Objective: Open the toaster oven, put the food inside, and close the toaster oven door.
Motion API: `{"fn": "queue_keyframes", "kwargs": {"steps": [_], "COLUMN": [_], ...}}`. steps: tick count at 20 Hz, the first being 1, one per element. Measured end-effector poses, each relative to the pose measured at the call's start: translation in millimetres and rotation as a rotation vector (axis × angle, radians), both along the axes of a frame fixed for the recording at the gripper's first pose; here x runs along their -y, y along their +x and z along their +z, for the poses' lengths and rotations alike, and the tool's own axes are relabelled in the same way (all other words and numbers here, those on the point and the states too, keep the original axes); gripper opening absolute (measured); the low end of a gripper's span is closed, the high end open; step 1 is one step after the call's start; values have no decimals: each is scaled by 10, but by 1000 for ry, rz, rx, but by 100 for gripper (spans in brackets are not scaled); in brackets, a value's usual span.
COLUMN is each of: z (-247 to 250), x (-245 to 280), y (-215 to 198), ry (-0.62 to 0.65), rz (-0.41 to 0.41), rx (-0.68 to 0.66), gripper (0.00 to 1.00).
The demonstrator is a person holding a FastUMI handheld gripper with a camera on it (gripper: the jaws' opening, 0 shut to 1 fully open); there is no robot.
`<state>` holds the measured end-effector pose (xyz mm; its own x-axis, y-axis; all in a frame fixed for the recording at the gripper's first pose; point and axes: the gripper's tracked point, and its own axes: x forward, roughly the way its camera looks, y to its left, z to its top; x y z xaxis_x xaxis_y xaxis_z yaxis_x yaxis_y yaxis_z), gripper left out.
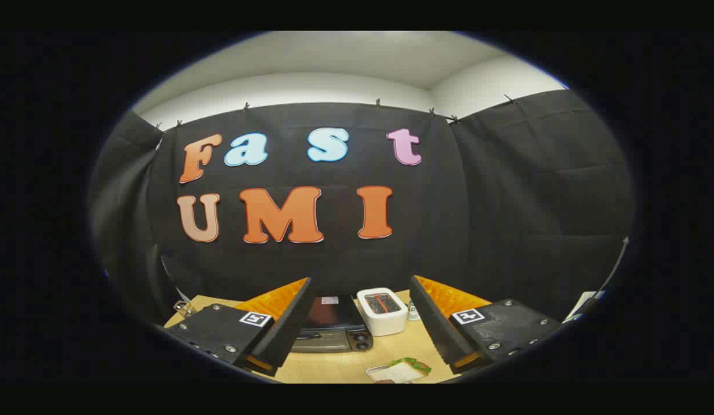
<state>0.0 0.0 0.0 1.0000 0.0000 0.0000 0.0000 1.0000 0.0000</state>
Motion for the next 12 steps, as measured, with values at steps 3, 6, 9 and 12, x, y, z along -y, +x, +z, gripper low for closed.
{"fn": "queue_keyframes", "kwargs": {"steps": [3,6,9,12], "z": [-76,-186,-209,-152], "x": [-53,-121,-139,-188], "y": [24,-19,-71,-94], "ry": [4,20,27,20], "rz": [15,39,44,57], "rx": [-15,-37,-41,-25], "gripper": [98,98,98,98]}}
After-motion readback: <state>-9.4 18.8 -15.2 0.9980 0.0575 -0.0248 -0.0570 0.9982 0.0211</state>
